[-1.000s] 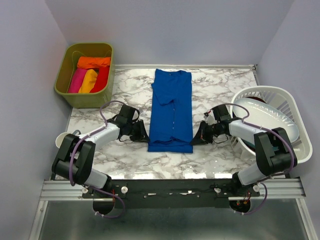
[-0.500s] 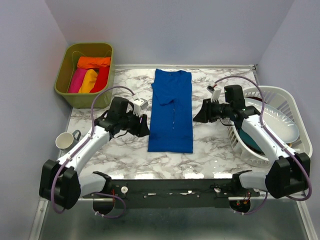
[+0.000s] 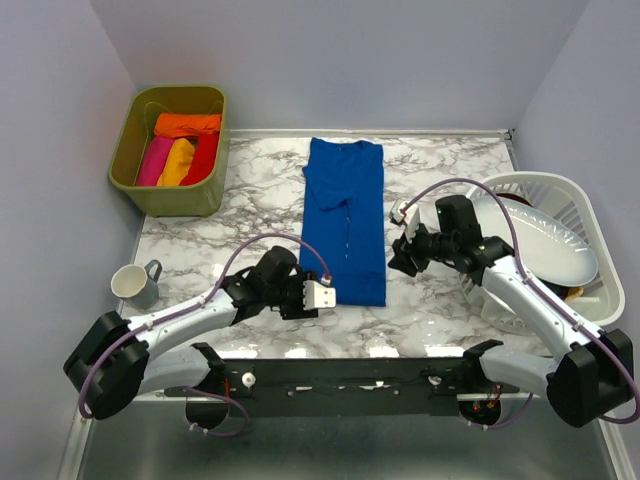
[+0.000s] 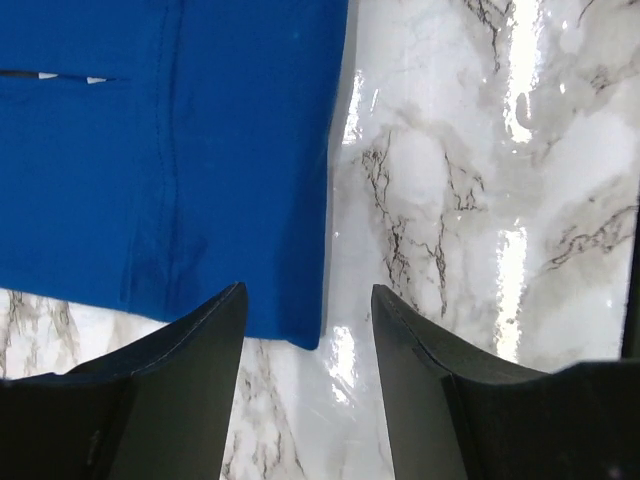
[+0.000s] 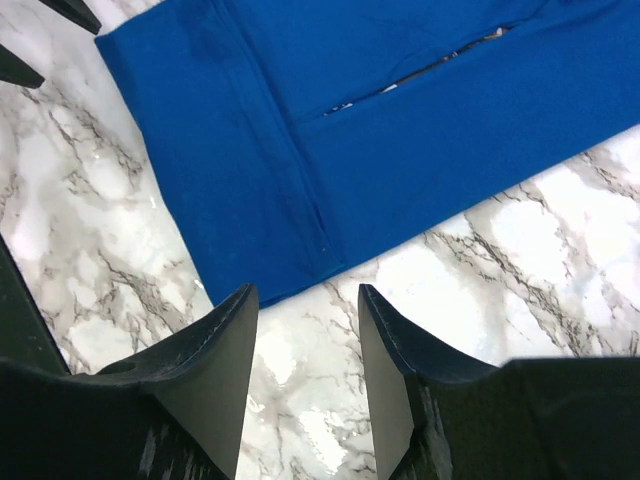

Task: Roll the t-shirts
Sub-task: Roll the T-shirt to the center of the board.

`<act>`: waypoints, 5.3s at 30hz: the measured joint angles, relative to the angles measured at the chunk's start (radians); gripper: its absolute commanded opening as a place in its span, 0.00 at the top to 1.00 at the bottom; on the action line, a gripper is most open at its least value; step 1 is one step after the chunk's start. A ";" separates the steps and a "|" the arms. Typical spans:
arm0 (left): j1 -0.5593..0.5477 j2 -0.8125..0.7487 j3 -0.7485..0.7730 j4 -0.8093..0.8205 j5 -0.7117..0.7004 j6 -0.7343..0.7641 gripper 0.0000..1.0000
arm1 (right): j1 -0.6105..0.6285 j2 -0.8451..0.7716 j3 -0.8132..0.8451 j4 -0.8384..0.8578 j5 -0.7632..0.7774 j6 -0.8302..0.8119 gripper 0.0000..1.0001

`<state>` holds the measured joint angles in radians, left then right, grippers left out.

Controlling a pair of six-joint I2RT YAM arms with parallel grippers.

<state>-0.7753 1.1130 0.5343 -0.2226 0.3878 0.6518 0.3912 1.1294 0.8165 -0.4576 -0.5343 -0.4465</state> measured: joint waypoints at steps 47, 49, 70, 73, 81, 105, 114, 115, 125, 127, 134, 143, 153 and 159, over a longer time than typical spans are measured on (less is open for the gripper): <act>0.301 0.589 0.556 -0.592 0.464 0.150 1.00 | 0.526 0.014 -0.375 0.511 0.243 -0.278 0.31; 0.309 0.598 0.562 -0.616 0.479 0.166 1.00 | 0.531 0.016 -0.366 0.517 0.266 -0.271 0.30; 0.351 0.612 0.584 -0.728 0.610 0.196 1.00 | 0.553 0.166 -0.328 0.554 0.321 -0.364 0.38; 0.364 0.612 0.584 -0.754 0.626 0.217 1.00 | 0.560 0.195 -0.328 0.573 0.341 -0.393 0.61; 0.391 0.563 0.538 -0.754 0.628 0.267 0.42 | 0.555 0.246 -0.323 0.613 0.393 -0.421 0.96; 0.060 -0.063 -0.190 0.259 0.063 0.145 0.47 | 0.523 0.142 -0.340 0.478 0.348 -0.387 0.95; 0.060 0.044 -0.175 0.267 0.032 0.170 0.78 | 0.523 0.138 -0.348 0.464 0.328 -0.389 0.94; 0.060 0.052 -0.168 0.259 0.032 0.170 0.83 | 0.523 0.137 -0.349 0.460 0.326 -0.389 0.94; 0.061 0.086 -0.013 0.009 0.076 0.152 1.00 | 0.457 0.116 -0.291 0.297 0.202 -0.375 0.96; 0.064 0.086 0.042 -0.100 0.115 0.158 1.00 | 0.414 0.126 -0.229 0.214 0.141 -0.378 0.95; 0.105 0.160 0.229 -0.396 0.253 0.166 1.00 | 0.275 0.280 0.039 -0.124 -0.091 -0.480 0.95; 0.195 0.419 0.416 -0.609 0.386 0.205 1.00 | 0.233 0.487 0.152 -0.412 -0.255 -0.638 0.94; 0.269 0.637 0.557 -0.790 0.466 0.322 1.00 | 0.175 0.676 0.288 -0.559 -0.322 -0.718 0.94; 0.296 0.740 0.618 -0.851 0.477 0.351 1.00 | 0.142 0.845 0.422 -0.689 -0.342 -0.761 0.94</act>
<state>-0.4797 1.8530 1.1522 -1.0740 0.8646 1.0027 0.5335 1.9743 1.2388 -1.1461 -0.8764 -1.2072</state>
